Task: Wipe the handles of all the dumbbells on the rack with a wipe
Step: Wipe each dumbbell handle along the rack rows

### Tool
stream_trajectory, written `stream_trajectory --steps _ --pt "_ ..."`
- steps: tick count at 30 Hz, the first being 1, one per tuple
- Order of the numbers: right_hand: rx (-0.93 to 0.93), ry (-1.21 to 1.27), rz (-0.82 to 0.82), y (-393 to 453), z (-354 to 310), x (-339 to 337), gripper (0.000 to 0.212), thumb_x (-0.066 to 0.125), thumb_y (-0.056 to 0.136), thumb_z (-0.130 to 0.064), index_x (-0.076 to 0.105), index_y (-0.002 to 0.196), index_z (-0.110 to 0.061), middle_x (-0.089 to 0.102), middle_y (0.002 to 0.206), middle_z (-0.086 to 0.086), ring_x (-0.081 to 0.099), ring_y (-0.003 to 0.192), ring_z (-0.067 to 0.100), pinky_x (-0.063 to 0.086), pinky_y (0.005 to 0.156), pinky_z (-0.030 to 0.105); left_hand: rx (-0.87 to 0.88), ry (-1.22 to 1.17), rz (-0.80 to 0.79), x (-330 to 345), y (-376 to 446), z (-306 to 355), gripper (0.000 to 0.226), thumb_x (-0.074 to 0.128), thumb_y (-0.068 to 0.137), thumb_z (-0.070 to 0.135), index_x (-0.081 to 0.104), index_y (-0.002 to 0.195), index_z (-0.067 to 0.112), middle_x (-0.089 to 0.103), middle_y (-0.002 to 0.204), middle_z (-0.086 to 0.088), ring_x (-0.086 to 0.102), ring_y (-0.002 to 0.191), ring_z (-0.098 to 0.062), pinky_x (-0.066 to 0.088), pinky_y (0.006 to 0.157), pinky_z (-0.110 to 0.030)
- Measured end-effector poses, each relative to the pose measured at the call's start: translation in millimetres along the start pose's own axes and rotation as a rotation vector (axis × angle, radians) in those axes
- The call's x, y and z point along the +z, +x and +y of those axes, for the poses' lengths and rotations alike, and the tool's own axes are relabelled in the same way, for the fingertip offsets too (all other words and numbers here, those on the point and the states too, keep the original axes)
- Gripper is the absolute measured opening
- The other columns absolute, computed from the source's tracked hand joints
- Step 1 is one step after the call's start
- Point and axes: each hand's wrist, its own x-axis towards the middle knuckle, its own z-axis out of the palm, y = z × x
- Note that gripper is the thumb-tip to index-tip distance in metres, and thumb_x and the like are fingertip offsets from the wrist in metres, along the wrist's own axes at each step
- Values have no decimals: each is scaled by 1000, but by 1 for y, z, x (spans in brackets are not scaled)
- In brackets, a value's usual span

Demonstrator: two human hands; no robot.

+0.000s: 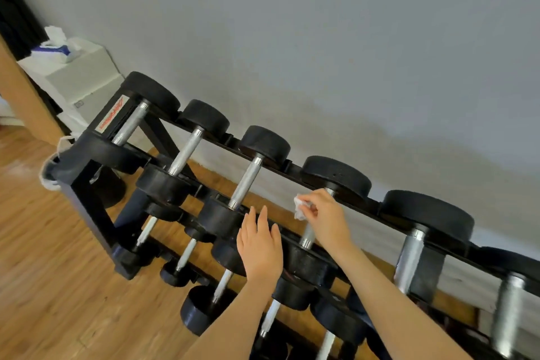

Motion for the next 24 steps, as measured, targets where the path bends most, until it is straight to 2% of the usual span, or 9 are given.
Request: stream_trajectory --steps 2,5,8,12,16,19,24 --pt "24 -19 53 -15 6 -7 25 62 92 -19 64 117 -18 55 114 -4 56 95 4 47 86 15 17 -32 -20 5 -3 8 49 35 105 33 31 152 20 25 160 -3 19 149 -20 17 121 -40" --pt "60 -45 125 -36 18 -13 22 61 93 -21 65 114 -18 55 110 -4 54 89 3 48 85 20 26 -76 -44 12 -8 16 48 36 105 31 33 151 18 29 159 -2 23 147 -19 19 119 -40" --pt "87 -54 150 -51 29 -16 21 58 95 -22 65 114 -17 54 106 -5 50 85 2 41 79 13 18 -94 -51 18 -13 23 48 37 105 30 34 151 17 32 158 -3 26 146 -19 20 118 -39" --pt "105 -43 184 -59 38 -18 24 57 95 -21 64 116 -15 56 107 -2 48 87 2 39 76 8 18 -60 -41 27 -24 32 48 36 105 31 35 150 16 34 157 -2 28 145 -20 21 117 -39" --pt "91 -9 194 -61 46 -19 25 57 95 -21 64 118 -15 56 108 -2 47 87 -1 35 72 1 -85 -49 26 35 -25 42 46 34 105 33 38 149 17 39 154 -2 33 143 -19 25 117 -39" --pt "49 -5 178 -64 58 -19 25 58 95 -20 64 118 -14 57 110 -1 46 89 -1 32 75 -2 -163 -89 113 42 -22 46 45 33 105 33 45 144 15 47 148 -4 43 136 -23 34 112 -44" --pt "-38 66 186 -58 65 -13 25 58 94 -18 65 117 -10 58 110 2 50 91 2 37 76 2 -195 -76 239 52 -20 48 42 32 103 33 59 129 15 58 135 -5 54 123 -25 43 103 -47"
